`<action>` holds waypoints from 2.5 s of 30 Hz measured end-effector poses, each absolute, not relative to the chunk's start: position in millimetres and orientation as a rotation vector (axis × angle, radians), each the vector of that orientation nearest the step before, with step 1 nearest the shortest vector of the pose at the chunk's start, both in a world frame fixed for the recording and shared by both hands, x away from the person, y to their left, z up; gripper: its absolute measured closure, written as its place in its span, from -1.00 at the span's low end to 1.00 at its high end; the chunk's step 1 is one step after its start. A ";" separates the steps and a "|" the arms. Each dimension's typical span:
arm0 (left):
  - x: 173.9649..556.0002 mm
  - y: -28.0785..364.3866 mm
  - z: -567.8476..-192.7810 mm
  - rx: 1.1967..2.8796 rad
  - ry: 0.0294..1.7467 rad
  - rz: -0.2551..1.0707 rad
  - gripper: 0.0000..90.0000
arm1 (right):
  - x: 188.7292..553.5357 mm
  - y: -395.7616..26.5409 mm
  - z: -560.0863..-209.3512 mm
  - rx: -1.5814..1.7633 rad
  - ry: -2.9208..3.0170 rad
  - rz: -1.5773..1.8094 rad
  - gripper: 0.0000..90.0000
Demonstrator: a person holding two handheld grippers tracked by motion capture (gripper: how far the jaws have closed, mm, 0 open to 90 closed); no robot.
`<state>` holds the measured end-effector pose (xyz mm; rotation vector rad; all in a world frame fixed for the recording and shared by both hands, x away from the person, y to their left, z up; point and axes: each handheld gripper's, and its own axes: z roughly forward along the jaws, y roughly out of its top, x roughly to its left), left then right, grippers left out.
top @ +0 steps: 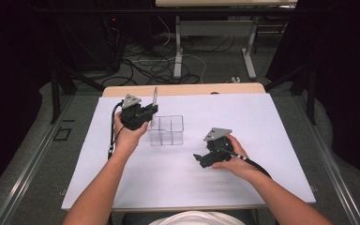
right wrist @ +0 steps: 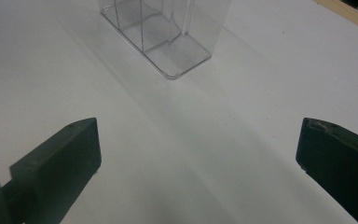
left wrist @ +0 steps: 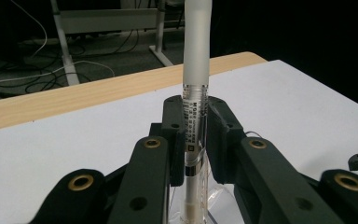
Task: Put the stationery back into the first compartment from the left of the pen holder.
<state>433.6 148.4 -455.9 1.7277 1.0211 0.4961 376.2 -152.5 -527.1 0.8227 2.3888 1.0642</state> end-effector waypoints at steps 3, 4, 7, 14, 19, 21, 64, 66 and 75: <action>435.2 147.3 -460.0 1.732 1.030 0.496 0.77 | 376.0 -152.9 -527.2 0.837 2.388 1.067 -1.00; 435.3 147.0 -461.3 1.736 1.034 0.494 0.77 | 376.2 -153.3 -527.3 0.835 2.392 1.068 -1.00; 436.4 146.0 -465.4 1.745 1.042 0.494 0.77 | 376.9 -154.0 -527.7 0.824 2.397 1.061 -1.00; 436.1 144.2 -471.2 1.773 1.046 0.489 0.77 | 376.5 -153.3 -528.1 0.828 2.410 1.055 -1.00; 435.2 142.8 -472.3 1.793 1.037 0.489 0.77 | 376.5 -152.9 -529.5 0.839 2.399 1.067 -1.00; 434.8 142.1 -472.6 1.802 1.035 0.489 0.77 | 376.5 -153.3 -529.3 0.839 2.407 1.061 -1.00; 410.9 169.5 -463.2 1.743 1.118 0.498 -0.38 | 375.7 -153.8 -529.8 0.844 2.415 1.047 -1.00; 409.1 173.8 -463.1 1.731 1.145 0.496 -0.43 | 376.0 -154.1 -529.8 0.845 2.415 1.047 -1.00; 401.0 190.2 -470.0 1.703 1.187 0.501 -0.66 | 375.9 -154.7 -528.8 0.842 2.419 1.044 -1.00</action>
